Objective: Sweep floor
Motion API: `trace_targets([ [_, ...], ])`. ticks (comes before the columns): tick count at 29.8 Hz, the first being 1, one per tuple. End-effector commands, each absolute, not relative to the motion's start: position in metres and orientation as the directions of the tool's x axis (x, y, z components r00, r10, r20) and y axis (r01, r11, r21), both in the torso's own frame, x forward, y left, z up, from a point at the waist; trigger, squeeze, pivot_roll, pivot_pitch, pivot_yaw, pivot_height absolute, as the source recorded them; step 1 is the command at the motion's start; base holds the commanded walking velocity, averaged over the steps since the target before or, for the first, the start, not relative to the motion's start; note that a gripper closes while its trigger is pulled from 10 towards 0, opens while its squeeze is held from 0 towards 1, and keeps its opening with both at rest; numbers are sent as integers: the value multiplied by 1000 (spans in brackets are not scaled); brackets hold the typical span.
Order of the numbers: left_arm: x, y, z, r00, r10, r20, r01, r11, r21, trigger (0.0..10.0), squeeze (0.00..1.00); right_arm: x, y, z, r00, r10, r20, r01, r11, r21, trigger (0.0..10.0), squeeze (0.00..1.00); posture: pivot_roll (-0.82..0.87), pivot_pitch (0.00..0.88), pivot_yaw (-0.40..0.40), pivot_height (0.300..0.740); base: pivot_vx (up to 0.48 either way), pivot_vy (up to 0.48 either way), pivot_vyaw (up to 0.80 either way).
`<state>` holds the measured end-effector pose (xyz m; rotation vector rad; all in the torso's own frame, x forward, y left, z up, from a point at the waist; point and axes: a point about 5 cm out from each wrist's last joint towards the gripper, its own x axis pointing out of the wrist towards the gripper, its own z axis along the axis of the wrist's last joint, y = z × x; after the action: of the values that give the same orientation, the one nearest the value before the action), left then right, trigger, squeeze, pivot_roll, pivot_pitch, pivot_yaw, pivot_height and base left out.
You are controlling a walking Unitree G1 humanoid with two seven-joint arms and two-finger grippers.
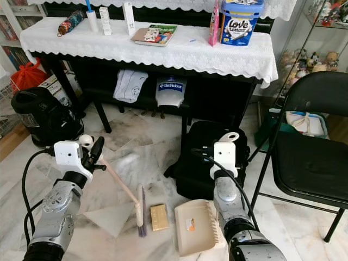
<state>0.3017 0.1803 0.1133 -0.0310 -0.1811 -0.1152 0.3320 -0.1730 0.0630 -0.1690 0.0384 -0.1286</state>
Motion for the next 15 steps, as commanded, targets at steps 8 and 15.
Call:
trace_targets([
  [8,295,188,123,966,-129,224,126,992,28,10000,0,325,-173,60,992,-123,0,121,975,-184,10000,0,31,170,31,740,0,0,0],
  [15,290,190,121,970,-123,212,119,992,31,10000,0,325,-171,61,994,-107,15,108,973,-204,10000,0,30,206,32,740,0,0,0],
])
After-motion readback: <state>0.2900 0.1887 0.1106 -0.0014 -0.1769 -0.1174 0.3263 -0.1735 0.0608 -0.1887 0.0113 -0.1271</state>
